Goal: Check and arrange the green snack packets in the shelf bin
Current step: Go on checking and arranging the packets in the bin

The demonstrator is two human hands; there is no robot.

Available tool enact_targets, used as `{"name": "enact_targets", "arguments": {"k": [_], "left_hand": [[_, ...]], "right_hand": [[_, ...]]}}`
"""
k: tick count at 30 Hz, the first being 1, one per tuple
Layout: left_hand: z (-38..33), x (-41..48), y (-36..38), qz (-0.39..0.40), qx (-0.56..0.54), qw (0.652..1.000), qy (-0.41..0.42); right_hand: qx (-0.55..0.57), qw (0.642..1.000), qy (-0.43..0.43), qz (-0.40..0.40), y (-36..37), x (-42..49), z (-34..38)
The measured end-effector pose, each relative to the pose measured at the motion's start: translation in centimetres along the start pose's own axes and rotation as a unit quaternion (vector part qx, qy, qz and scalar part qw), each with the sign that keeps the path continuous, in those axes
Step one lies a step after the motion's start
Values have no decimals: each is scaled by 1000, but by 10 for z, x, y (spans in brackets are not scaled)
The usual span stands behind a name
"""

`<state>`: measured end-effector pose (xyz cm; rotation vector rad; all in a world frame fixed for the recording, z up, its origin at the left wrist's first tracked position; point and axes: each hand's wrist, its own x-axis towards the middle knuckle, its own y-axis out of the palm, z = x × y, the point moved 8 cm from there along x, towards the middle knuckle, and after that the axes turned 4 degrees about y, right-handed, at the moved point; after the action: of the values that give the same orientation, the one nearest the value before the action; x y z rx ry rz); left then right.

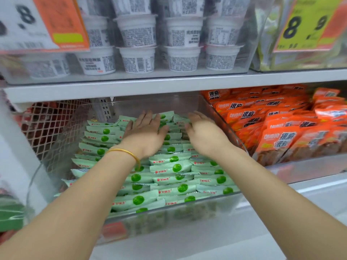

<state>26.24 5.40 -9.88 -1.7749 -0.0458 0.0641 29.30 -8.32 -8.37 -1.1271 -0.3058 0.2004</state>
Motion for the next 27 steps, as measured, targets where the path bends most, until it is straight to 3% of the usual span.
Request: {"name": "enact_targets", "arguments": {"k": [2, 8, 15, 20, 23, 27], "left_hand": [[-6, -29, -7, -19, 4, 1000, 19], [-27, -83, 19, 15, 34, 998, 45], [-25, -79, 19, 2, 24, 999, 46], [-27, -132, -1, -98, -21, 991, 88], [-24, -163, 7, -95, 13, 991, 96], [-15, -178, 21, -86, 88, 990, 75]], "right_hand": [[-13, 999, -34, -33, -10, -32, 2], [-135, 990, -32, 32, 16, -79, -9], [-88, 995, -29, 37, 13, -74, -9], [4, 988, -113, -102, -25, -128, 3], [51, 973, -176, -142, -28, -160, 13], [36, 976, -185, -110, -8, -161, 15]]}}
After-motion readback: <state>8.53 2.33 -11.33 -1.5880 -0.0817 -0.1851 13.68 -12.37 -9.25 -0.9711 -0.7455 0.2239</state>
